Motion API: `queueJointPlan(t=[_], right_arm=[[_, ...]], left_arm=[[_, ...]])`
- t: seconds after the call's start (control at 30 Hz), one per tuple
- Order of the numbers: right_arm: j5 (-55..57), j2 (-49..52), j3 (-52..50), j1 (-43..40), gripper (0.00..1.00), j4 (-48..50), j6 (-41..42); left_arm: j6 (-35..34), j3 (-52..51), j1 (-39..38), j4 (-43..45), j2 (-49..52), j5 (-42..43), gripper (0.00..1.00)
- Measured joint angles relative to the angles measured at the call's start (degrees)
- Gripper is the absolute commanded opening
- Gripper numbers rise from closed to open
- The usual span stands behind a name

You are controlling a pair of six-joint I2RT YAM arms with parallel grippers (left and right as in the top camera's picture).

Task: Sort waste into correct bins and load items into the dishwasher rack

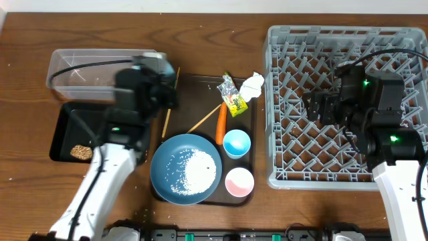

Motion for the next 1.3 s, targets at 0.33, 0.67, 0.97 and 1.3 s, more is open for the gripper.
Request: queueJointPlan(t=[0.33, 0.67, 0.97, 1.3], right_arm=[[0.02, 0.00, 0.00, 0.00, 0.89, 0.09, 0.00], [0.00, 0.00, 0.00, 0.00, 0.88, 0.07, -0.02], [0.00, 0.00, 0.00, 0.00, 0.87, -0.31, 0.00], [0.00, 0.00, 0.00, 0.00, 0.87, -0.31, -0.02]], left_arm=[[6.43, 0.11, -9.75, 11.28, 15.54, -11.06, 0.06], [8.00, 0.11, -13.11, 12.81, 22.67, -13.18, 0.06], [9.09, 0.09, -13.14, 12.41, 24.59, -13.62, 0.65], [8.83, 0.11, -13.14, 12.55, 23.98, -14.08, 0.81]])
